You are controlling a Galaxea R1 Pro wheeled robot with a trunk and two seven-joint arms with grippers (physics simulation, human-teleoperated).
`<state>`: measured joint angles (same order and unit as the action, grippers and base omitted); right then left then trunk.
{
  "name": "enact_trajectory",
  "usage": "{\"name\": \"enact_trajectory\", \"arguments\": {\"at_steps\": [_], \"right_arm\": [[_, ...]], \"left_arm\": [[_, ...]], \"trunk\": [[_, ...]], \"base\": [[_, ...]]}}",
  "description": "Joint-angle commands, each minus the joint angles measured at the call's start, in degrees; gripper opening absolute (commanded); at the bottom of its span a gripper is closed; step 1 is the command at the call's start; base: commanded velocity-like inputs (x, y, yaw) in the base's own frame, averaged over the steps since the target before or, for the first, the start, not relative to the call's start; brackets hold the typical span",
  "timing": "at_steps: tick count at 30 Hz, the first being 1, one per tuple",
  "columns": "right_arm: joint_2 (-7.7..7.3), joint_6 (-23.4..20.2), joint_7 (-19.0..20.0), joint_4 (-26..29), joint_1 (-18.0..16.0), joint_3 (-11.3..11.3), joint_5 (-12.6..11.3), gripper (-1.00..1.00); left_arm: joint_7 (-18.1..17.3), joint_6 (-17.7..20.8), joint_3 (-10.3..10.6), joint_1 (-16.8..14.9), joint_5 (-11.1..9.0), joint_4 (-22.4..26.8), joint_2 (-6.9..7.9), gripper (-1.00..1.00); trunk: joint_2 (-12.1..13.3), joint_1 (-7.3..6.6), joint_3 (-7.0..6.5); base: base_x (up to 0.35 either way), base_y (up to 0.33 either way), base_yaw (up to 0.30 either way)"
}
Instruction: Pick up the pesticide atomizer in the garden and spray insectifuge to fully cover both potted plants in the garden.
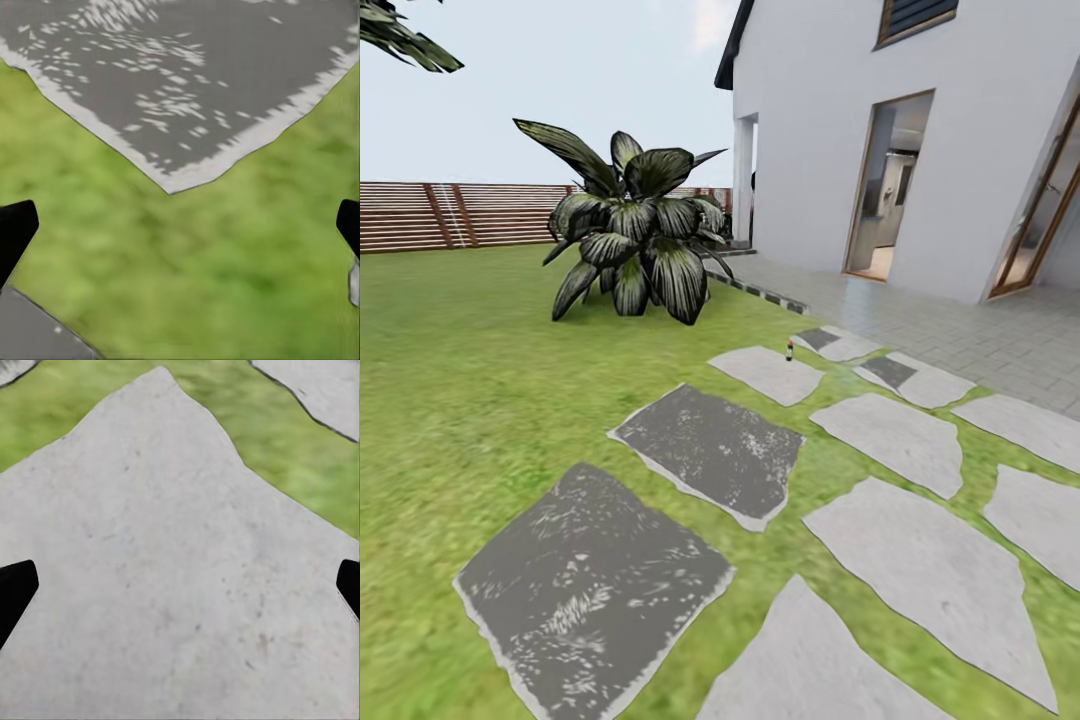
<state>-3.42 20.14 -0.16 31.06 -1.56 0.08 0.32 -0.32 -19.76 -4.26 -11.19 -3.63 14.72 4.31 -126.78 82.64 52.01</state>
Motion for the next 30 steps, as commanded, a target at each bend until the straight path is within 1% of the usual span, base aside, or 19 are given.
{"name": "enact_trajectory", "arguments": {"at_steps": [1,30], "right_arm": [[-0.01,0.17,-0.02,-0.04,-0.03,0.01,0.03,1.0],[-0.01,0.2,-0.02,-0.04,-0.03,0.01,0.03,1.0]], "left_arm": [[-0.03,-0.17,0.04,-0.01,-0.37,-0.05,0.0,1.0],[-0.03,-0.17,0.04,0.0,-0.33,-0.05,0.0,1.0]], "trunk": [[-0.02,0.02,0.05],[-0.02,0.02,0.05]], "base": [[0.339,0.0,0.0],[0.339,0.0,0.0]]}}
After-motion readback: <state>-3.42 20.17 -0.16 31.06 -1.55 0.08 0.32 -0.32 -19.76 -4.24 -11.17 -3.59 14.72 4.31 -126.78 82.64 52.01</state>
